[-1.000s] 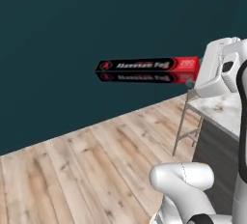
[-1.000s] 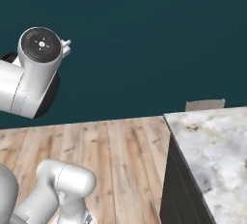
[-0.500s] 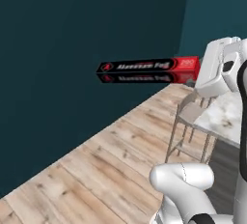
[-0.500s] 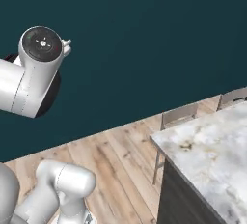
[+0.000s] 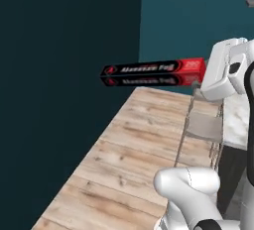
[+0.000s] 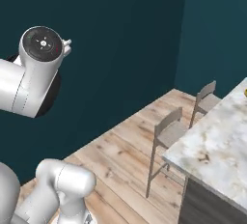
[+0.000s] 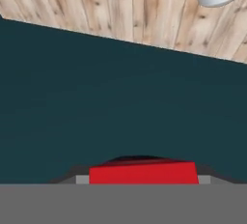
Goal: Retrieve the tupperware and aluminum foil from the cabinet and place them on the dining counter near the plate with sweet potato and fish to prepare for storing leftovers.
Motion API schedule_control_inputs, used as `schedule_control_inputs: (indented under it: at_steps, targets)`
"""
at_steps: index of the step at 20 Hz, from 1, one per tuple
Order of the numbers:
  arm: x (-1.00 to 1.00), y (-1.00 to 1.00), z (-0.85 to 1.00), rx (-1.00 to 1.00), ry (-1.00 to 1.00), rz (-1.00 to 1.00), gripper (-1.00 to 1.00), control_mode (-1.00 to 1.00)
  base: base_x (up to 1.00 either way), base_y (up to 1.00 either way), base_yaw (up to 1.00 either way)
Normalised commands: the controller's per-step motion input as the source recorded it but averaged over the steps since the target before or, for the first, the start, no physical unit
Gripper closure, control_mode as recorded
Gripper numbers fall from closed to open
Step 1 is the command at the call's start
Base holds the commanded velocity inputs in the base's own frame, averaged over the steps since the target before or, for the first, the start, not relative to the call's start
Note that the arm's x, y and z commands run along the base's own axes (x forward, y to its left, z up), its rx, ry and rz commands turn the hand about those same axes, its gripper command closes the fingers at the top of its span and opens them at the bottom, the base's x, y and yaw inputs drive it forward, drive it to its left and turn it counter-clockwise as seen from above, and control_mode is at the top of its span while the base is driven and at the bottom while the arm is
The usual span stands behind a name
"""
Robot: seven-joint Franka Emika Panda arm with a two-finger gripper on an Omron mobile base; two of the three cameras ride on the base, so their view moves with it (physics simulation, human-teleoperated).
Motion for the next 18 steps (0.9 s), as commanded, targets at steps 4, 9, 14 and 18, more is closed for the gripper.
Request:
schedule_control_inputs:
  at_steps: [4, 9, 14, 18]
  targets:
    - [0.00, 0.00, 0.00, 0.00, 0.00, 0.00, 1.00, 1.00, 0.71, 0.72, -0.61]
    - [0.00, 0.00, 0.00, 0.00, 0.00, 0.00, 1.00, 1.00, 0.66, 0.71, -0.63]
    - [0.00, 0.00, 0.00, 0.00, 0.00, 0.00, 1.00, 1.00, 0.67, 0.71, -0.63]
    - [0.00, 0.00, 0.00, 0.00, 0.00, 0.00, 1.00, 1.00, 0.72, 0.68, -0.61]
